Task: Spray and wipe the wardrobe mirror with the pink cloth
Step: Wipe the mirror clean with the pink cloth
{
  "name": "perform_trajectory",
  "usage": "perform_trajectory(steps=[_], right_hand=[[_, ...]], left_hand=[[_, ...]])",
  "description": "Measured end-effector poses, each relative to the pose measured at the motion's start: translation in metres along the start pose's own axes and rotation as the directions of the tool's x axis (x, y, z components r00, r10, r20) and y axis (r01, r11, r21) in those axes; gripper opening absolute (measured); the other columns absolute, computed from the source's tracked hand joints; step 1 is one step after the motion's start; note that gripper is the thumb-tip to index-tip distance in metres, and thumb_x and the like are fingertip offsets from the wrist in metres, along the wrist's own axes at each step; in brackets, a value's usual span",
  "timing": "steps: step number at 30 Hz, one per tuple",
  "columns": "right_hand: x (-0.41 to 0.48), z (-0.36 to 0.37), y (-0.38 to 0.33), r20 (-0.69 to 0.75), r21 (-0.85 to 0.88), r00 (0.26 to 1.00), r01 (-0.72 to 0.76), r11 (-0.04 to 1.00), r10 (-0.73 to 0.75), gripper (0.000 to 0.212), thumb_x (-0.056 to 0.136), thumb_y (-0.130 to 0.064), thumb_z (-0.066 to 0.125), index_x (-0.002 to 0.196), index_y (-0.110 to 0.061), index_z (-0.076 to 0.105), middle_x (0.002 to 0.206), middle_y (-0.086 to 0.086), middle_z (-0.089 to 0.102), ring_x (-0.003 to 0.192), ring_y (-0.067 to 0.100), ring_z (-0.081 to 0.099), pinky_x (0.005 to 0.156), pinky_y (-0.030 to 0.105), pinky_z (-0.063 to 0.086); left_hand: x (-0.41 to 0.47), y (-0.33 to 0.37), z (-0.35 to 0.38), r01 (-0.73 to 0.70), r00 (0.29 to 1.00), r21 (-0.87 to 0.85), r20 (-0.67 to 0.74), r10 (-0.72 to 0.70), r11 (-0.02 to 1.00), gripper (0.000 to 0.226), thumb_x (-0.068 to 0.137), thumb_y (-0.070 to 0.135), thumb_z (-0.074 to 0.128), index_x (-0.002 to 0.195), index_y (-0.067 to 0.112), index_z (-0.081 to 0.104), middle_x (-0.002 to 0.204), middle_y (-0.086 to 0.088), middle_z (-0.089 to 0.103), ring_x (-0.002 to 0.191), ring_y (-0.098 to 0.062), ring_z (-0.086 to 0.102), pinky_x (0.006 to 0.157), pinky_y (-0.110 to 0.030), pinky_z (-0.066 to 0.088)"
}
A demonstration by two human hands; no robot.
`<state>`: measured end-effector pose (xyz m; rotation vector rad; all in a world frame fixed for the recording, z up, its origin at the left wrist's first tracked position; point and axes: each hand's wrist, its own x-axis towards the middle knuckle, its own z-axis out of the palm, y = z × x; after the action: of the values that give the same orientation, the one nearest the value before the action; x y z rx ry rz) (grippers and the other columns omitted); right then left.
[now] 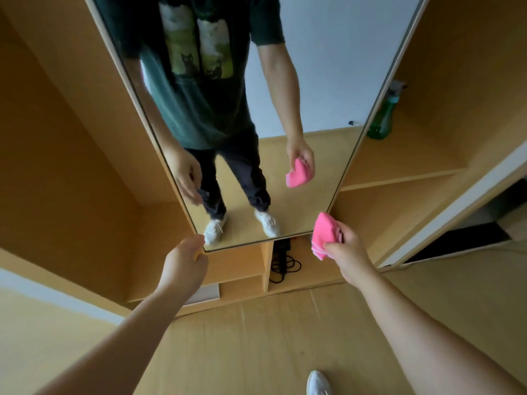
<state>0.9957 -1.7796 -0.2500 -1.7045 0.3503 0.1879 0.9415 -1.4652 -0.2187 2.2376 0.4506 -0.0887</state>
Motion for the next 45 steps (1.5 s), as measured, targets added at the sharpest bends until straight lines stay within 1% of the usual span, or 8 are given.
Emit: perform_trajectory(steps=[3,5,14,24,31,36,39,45], right_hand=[[-0.035,0.011,-0.037,0.133,0.053,0.989,0.06,0.997,-0.067,0.064,0.084,0.011,0.057,0.137,-0.024,0.051,0.125,0.001,0.059,0.111,0.021,0.06,0.084,0.034,0.057],[-0.059,0.019,-0.066,0.224,0.04,0.966,0.126,0.991,-0.131,0.056,0.088,0.005,0.06,0.133,-0.026,0.053,0.12,-0.001,0.06,0.105,0.018,0.062,0.075,0.025,0.057],[-0.126,0.039,-0.204,0.536,0.114,0.72,0.456,0.883,-0.441,0.038,0.09,-0.005,0.062,0.124,-0.022,0.063,0.109,0.01,0.069,0.102,0.026,0.068,0.087,0.042,0.057],[-0.137,0.006,-0.315,0.452,0.036,0.598,0.729,0.684,-0.661,0.041,0.09,-0.009,0.065,0.129,-0.012,0.055,0.105,0.0,0.065,0.096,0.013,0.066,0.088,0.03,0.056],[-0.172,0.006,-0.414,0.478,-0.009,0.34,0.924,0.382,-0.81,0.03,0.092,-0.013,0.062,0.119,-0.026,0.058,0.108,-0.01,0.062,0.096,0.002,0.062,0.077,0.01,0.049],[-0.179,0.002,-0.479,0.361,-0.044,0.298,0.952,0.303,-0.884,0.03,0.093,-0.016,0.06,0.123,-0.02,0.061,0.114,-0.007,0.064,0.101,0.002,0.061,0.08,0.011,0.047],[-0.176,0.003,-0.505,0.273,-0.086,0.285,0.959,0.272,-0.919,0.026,0.093,-0.019,0.06,0.118,-0.022,0.064,0.111,-0.009,0.066,0.104,0.004,0.062,0.095,0.028,0.049],[-0.174,0.012,-0.527,0.194,-0.128,0.237,0.968,0.215,-0.952,0.024,0.092,-0.017,0.059,0.113,-0.026,0.066,0.107,-0.011,0.067,0.1,0.001,0.063,0.097,0.031,0.05]], left_hand=[[-0.018,0.032,-0.005,-0.122,0.983,-0.035,0.131,0.126,0.992,0.027,0.091,0.01,0.051,0.111,0.023,0.064,0.104,0.006,0.066,0.093,-0.004,0.062,0.069,-0.004,0.042],[-0.03,0.058,-0.011,-0.199,0.959,-0.093,0.187,0.213,0.976,0.022,0.093,0.017,0.053,0.109,0.031,0.061,0.101,0.012,0.066,0.092,0.001,0.061,0.07,-0.007,0.042],[-0.077,0.173,-0.077,-0.407,0.878,-0.381,0.087,0.471,0.83,0.016,0.093,0.023,0.06,0.108,0.019,0.066,0.096,0.003,0.073,0.087,-0.006,0.07,0.072,-0.016,0.053],[-0.111,0.259,-0.133,-0.488,0.845,-0.275,-0.388,0.368,0.829,0.023,0.091,0.027,0.062,0.11,0.016,0.057,0.097,0.0,0.067,0.09,-0.018,0.066,0.076,-0.034,0.059],[-0.136,0.314,-0.232,-0.589,0.636,-0.113,-0.676,0.372,0.8,0.022,0.093,0.021,0.061,0.112,0.018,0.05,0.1,0.005,0.06,0.087,-0.011,0.061,0.057,-0.021,0.057],[-0.141,0.354,-0.316,-0.655,0.486,-0.064,-0.799,0.354,0.753,0.023,0.093,0.02,0.06,0.112,0.015,0.049,0.099,0.0,0.059,0.081,-0.011,0.062,0.05,-0.021,0.056],[-0.134,0.381,-0.354,-0.672,0.416,-0.015,-0.834,0.361,0.74,0.013,0.094,0.019,0.059,0.102,0.017,0.049,0.087,0.002,0.059,0.071,-0.008,0.061,0.048,-0.019,0.052],[-0.106,0.43,-0.407,-0.68,0.374,-0.016,-0.868,0.328,0.733,0.031,0.094,0.019,0.056,0.121,0.008,0.047,0.09,-0.001,0.055,0.065,-0.009,0.055,0.033,-0.012,0.041]])
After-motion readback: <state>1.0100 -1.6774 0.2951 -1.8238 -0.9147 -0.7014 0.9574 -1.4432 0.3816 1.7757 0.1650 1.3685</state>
